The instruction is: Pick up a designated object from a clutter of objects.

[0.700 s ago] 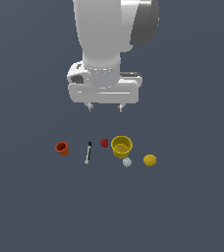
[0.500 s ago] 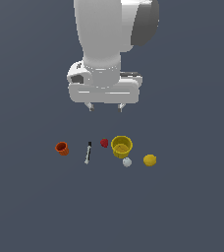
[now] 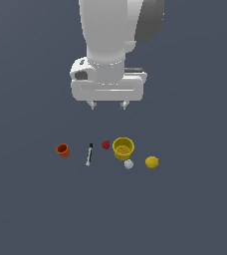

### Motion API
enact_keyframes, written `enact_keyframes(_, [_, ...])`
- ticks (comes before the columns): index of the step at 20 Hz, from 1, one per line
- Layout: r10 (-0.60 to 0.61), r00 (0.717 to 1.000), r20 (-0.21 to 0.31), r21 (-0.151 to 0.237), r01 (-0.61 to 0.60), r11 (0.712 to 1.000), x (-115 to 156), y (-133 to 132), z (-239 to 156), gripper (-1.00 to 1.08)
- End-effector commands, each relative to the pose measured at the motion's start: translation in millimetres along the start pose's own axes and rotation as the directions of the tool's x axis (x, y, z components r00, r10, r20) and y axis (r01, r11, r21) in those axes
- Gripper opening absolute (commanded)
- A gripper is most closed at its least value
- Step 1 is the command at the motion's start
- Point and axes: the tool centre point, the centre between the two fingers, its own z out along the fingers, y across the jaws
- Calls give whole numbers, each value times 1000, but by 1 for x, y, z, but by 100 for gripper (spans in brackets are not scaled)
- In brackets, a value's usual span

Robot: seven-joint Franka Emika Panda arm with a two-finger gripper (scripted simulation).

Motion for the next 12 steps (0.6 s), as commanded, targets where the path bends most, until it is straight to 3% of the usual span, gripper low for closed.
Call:
enact_keyframes(1, [0,1000,1,0,0,1000,1,0,1,100])
enact_keyframes(12, [-4,1000,-3,-5,4,1000,27,-15,44,100])
